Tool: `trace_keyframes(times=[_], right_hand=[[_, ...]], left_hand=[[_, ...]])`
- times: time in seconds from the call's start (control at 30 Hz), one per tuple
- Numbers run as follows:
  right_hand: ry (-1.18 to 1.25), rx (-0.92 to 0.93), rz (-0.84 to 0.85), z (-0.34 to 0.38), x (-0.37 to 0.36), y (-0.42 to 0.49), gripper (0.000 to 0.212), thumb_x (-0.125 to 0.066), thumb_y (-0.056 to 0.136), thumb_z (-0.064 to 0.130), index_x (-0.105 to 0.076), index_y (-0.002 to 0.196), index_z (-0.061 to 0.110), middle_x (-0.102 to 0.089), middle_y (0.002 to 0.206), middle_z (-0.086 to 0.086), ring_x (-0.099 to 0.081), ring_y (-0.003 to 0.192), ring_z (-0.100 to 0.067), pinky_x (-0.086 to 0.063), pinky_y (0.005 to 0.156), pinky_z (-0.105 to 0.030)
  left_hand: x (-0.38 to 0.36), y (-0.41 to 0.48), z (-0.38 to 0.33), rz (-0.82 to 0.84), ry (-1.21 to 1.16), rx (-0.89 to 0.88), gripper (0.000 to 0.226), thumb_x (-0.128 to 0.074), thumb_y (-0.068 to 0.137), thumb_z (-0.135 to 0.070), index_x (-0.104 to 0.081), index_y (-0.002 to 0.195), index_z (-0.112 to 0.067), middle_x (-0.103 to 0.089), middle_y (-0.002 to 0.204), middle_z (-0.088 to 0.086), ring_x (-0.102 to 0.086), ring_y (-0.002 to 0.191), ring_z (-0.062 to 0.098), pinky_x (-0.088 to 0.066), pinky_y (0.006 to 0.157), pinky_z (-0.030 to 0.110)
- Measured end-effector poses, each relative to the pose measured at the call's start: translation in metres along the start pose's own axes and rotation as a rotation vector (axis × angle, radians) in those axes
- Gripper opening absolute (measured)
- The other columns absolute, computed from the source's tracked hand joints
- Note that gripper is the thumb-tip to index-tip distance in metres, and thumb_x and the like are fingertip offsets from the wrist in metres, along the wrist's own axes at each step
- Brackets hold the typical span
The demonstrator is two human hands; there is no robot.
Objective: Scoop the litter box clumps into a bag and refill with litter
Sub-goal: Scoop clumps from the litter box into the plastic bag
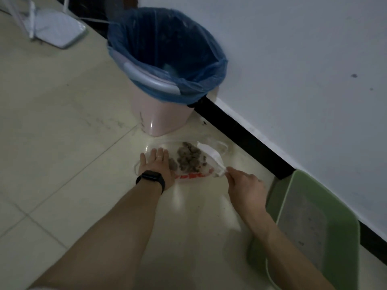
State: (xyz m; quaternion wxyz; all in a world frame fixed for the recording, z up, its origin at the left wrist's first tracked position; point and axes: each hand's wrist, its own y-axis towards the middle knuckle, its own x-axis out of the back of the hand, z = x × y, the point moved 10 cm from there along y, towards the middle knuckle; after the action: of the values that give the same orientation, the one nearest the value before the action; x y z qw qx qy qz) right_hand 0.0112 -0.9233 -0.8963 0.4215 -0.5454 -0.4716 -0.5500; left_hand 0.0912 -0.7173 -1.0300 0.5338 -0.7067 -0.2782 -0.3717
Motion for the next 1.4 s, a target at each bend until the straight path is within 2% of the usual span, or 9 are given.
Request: trace_keyframes(times=[0.23,0.4,0.53,0.67,0.77,0.87,1.03,1.17,1.4], right_hand=[[0.014,-0.012,-0.042,-0.004,0.009,-0.006,0.013,-0.061,0.095,0.022,-0.073,0.099,0.027,-0.061,0.061,0.009,-0.05,0.045,-0.015,-0.051,0.053,-0.03],[0.067,-0.071,0.065,-0.016,0.003,-0.002,0.024,-0.045,0.103,0.032,-0.068,0.108,0.032,-0.066,0.072,0.009,-0.057,0.059,-0.016,-0.051,0.067,-0.034],[0.428,-0.358,0.036,-0.058,0.015,-0.01,0.024,-0.05,0.1,0.038,-0.071,0.111,0.033,-0.065,0.065,0.01,-0.059,0.054,-0.009,-0.05,0.052,-0.025],[0.798,-0.645,-0.076,-0.13,0.021,-0.068,0.015,-0.06,0.094,0.038,-0.074,0.094,0.033,-0.074,0.083,0.012,-0.065,0.069,-0.013,-0.054,0.068,-0.03],[0.901,-0.846,-0.164,-0.19,0.028,-0.137,0.017,-0.063,0.094,0.03,-0.074,0.082,0.024,-0.073,0.075,0.002,-0.058,0.062,-0.019,-0.045,0.063,-0.032],[0.745,-1.016,-0.147,-0.248,0.024,-0.215,0.021,-0.062,0.093,0.036,-0.074,0.081,0.024,-0.072,0.073,0.001,-0.062,0.06,-0.02,-0.05,0.065,-0.034],[0.29,-1.096,0.017,-0.299,0.009,-0.305,0.026,-0.054,0.092,0.052,-0.071,0.104,0.037,-0.075,0.091,-0.002,-0.069,0.085,-0.032,-0.052,0.072,-0.034],[0.335,-1.091,0.074,-0.313,-0.009,-0.33,0.024,-0.055,0.094,0.046,-0.073,0.102,0.034,-0.076,0.089,0.001,-0.069,0.086,-0.029,-0.052,0.071,-0.033],[0.54,-1.15,0.16,-0.336,-0.026,-0.35,0.018,-0.063,0.089,0.042,-0.078,0.089,0.031,-0.075,0.08,0.004,-0.07,0.077,-0.021,-0.053,0.073,-0.031]], left_hand=[[0.013,0.004,-0.04,-0.033,0.032,-0.045,0.071,-0.024,0.101,-0.042,0.01,0.155,-0.011,0.009,0.164,0.006,0.007,0.15,0.029,0.001,0.119,0.054],[-0.004,-0.005,-0.054,0.024,0.033,-0.041,0.071,-0.024,0.101,-0.041,0.008,0.155,-0.009,0.004,0.164,0.007,0.004,0.15,0.029,0.001,0.119,0.054],[-0.005,-0.007,-0.064,0.014,0.118,-0.098,0.069,-0.02,0.102,-0.041,0.009,0.155,-0.009,0.006,0.164,0.007,0.004,0.15,0.028,-0.001,0.119,0.054],[0.025,-0.006,-0.105,-0.083,0.109,-0.292,0.068,-0.017,0.102,-0.046,0.005,0.156,-0.013,0.003,0.164,0.004,0.005,0.15,0.024,-0.003,0.12,0.05],[0.036,-0.013,-0.153,-0.118,0.145,-0.424,0.068,-0.018,0.102,-0.047,0.007,0.156,-0.013,0.006,0.164,0.003,0.004,0.151,0.021,-0.002,0.121,0.047],[0.023,-0.026,-0.206,-0.138,0.151,-0.533,0.07,-0.021,0.102,-0.049,0.008,0.156,-0.016,0.009,0.164,0.0,0.006,0.151,0.018,-0.003,0.121,0.048],[-0.021,-0.066,-0.302,-0.092,0.145,-0.739,0.068,-0.023,0.102,-0.047,0.006,0.156,-0.017,0.008,0.164,-0.001,0.006,0.151,0.016,-0.001,0.122,0.046],[-0.051,-0.088,-0.352,-0.026,0.071,-0.764,0.069,-0.024,0.102,-0.048,0.005,0.157,-0.016,0.006,0.164,0.002,0.004,0.151,0.018,-0.004,0.122,0.047],[-0.084,-0.097,-0.37,-0.098,-0.018,-0.615,0.073,-0.027,0.103,-0.04,0.019,0.153,-0.013,0.029,0.158,0.006,0.013,0.15,0.022,0.001,0.12,0.047]])
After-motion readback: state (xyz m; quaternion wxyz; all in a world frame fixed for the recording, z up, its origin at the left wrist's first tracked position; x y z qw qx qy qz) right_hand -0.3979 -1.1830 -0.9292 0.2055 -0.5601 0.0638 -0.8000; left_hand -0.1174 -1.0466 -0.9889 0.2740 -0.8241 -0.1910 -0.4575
